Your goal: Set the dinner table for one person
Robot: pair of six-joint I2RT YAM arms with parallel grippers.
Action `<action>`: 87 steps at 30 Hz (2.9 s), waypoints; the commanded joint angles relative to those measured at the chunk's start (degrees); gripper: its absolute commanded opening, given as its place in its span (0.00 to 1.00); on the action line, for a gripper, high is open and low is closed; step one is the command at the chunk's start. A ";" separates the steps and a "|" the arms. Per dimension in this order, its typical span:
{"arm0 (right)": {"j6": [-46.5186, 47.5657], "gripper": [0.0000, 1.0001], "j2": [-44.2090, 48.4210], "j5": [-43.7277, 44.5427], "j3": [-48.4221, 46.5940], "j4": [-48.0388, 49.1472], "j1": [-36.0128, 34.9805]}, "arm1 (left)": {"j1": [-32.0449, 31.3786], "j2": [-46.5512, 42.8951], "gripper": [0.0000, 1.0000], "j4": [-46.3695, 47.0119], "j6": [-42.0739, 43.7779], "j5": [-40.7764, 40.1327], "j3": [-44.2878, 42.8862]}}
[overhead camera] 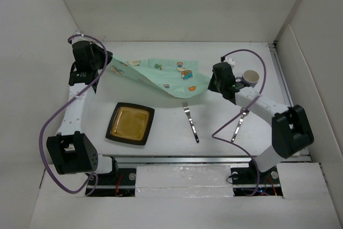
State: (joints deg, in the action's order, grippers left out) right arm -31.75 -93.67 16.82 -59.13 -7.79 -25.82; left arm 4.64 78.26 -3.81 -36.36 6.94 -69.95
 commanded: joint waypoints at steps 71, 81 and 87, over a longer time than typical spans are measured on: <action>16.02 0.00 -4.50 -24.55 -2.14 9.64 23.19 | -1.13 13.59 0.00 19.63 -8.46 -3.69 19.85; 14.00 0.02 -0.47 -22.98 2.79 9.55 23.71 | -1.13 7.18 0.09 18.93 -10.40 -3.07 25.12; 13.73 0.05 2.35 -22.27 4.03 8.14 23.71 | -1.13 5.24 0.13 17.88 -10.66 -2.81 26.09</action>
State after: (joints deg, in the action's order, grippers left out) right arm -17.74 -93.69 -6.94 -55.66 -1.23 -2.59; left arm 3.42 85.65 13.76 -46.44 4.25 -44.95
